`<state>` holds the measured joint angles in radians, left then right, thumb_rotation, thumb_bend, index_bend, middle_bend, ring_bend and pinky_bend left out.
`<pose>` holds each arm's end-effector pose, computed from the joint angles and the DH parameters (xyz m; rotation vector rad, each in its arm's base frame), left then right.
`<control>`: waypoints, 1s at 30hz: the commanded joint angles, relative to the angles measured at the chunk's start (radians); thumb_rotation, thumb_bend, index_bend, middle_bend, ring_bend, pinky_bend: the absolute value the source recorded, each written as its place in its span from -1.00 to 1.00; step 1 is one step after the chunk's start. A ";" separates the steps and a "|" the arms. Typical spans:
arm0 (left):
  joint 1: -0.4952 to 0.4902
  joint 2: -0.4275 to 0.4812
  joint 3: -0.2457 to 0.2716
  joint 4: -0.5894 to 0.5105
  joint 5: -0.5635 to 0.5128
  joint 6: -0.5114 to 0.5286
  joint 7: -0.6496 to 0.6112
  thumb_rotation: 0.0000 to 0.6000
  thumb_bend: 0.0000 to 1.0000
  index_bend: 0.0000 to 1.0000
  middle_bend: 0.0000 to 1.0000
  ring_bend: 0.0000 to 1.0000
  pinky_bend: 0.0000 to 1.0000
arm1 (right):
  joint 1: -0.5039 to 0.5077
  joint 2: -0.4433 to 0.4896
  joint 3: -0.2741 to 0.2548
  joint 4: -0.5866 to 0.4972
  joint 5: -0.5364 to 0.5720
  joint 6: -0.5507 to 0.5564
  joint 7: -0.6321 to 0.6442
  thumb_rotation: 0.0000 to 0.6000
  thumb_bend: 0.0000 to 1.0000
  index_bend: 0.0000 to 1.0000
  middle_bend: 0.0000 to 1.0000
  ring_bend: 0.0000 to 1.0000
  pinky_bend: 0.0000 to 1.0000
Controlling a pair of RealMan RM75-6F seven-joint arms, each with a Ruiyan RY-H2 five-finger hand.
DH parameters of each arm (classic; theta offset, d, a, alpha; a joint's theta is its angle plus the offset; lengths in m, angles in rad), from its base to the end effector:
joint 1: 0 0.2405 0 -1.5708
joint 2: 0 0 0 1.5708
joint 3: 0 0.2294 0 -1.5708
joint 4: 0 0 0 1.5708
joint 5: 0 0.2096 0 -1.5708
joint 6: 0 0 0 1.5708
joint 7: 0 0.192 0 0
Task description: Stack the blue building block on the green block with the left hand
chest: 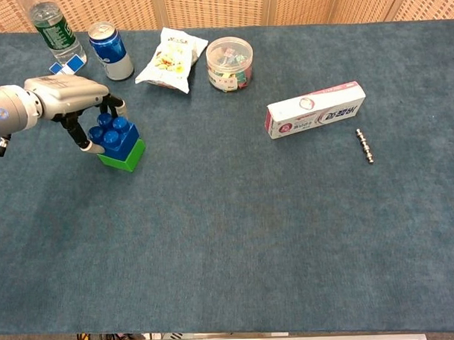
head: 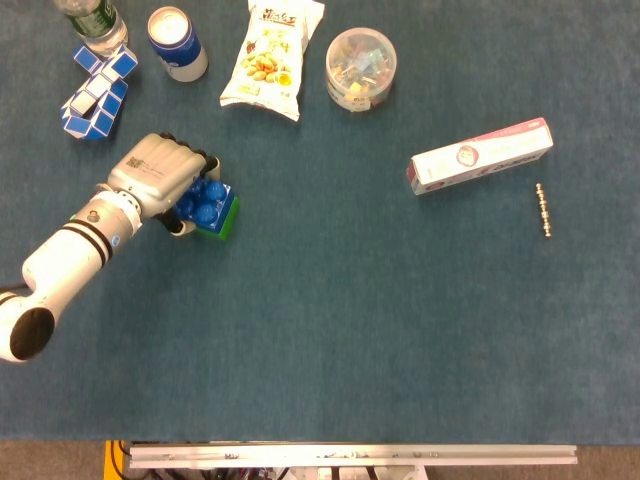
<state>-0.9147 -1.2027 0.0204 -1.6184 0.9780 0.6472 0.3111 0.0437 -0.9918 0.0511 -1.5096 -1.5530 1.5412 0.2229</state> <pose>-0.1680 0.3633 -0.0026 -2.1336 -0.9604 -0.4757 -0.3087 -0.2163 0.2039 1.3741 -0.8564 0.9377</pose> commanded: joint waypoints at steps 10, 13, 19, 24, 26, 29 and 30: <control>0.015 -0.014 0.006 0.009 0.008 0.026 -0.004 1.00 -0.51 -0.19 -0.23 -0.42 -0.56 | -0.003 -0.001 -0.001 0.003 0.000 0.002 0.004 1.00 -0.36 -0.31 -0.22 -0.39 -0.22; 0.018 -0.014 0.008 0.009 0.009 0.028 -0.004 1.00 -0.51 -0.19 -0.23 -0.42 -0.56 | -0.004 0.000 0.000 0.004 0.000 0.003 0.004 1.00 -0.36 -0.31 -0.22 -0.39 -0.22; 0.021 -0.015 0.012 0.007 0.011 0.033 0.003 1.00 -0.51 -0.19 -0.23 -0.42 -0.56 | -0.004 0.001 0.001 0.004 -0.001 0.004 0.004 1.00 -0.36 -0.31 -0.22 -0.39 -0.22; 0.017 -0.002 0.011 -0.012 -0.006 0.029 0.009 1.00 -0.51 -0.57 -0.38 -0.49 -0.56 | -0.005 0.000 0.002 0.006 0.000 0.005 0.006 1.00 -0.36 -0.31 -0.22 -0.39 -0.22; 0.018 0.003 0.010 -0.024 -0.009 0.037 0.012 1.00 -0.51 -0.77 -0.52 -0.56 -0.56 | -0.005 -0.001 0.002 0.007 -0.001 0.006 0.007 1.00 -0.36 -0.31 -0.22 -0.39 -0.22; 0.021 0.010 0.005 -0.039 -0.008 0.051 0.010 1.00 -0.51 -0.98 -0.70 -0.69 -0.56 | -0.004 -0.002 0.002 0.008 -0.001 0.004 0.007 1.00 -0.36 -0.31 -0.22 -0.39 -0.22; 0.023 0.011 0.004 -0.042 -0.007 0.055 0.009 1.00 -0.51 -1.00 -0.75 -0.72 -0.56 | -0.004 -0.002 0.002 0.008 0.000 0.003 0.006 1.00 -0.36 -0.31 -0.22 -0.39 -0.22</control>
<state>-0.8933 -1.1936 0.0258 -1.6578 0.9701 0.6996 0.3209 0.0399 -0.9937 0.0535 -1.5017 -1.5534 1.5446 0.2289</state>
